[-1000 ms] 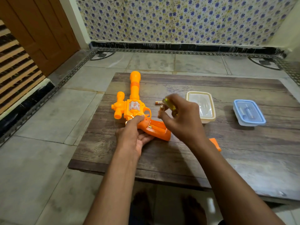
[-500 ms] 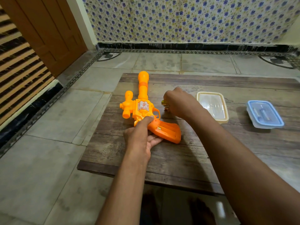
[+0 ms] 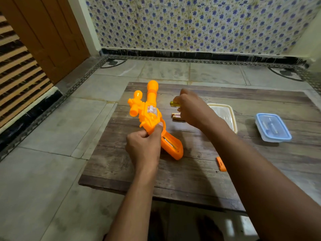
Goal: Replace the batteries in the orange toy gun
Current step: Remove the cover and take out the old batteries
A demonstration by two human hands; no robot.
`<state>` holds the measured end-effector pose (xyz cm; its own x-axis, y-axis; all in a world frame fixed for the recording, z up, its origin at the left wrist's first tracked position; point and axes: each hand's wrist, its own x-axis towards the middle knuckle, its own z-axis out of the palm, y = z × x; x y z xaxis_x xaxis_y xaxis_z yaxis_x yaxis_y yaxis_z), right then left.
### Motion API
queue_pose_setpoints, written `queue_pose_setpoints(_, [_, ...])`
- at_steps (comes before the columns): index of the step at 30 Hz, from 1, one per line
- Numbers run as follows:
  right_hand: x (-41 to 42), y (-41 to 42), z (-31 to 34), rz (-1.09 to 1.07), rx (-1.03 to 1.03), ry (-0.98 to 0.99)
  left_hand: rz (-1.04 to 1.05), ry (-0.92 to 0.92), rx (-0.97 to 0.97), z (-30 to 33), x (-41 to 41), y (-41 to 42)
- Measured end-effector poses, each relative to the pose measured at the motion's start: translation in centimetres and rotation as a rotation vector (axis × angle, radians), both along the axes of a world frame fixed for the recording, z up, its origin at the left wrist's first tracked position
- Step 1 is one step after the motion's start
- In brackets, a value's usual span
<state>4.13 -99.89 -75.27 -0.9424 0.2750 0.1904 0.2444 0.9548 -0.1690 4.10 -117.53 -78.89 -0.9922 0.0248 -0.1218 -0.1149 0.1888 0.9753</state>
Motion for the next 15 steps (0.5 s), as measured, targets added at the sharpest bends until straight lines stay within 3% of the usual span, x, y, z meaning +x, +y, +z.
queue_pose_setpoints(6, [-4.4,1.4,0.2,0.04,0.122,-0.076,0.009,0.004,-0.008,-0.3,-0.4,0.1])
queue_pose_setpoints(15, [-8.7,3.0,-2.0,0.133,0.022,-0.264,-0.01,-0.034,0.027,-0.7,-0.7,0.2])
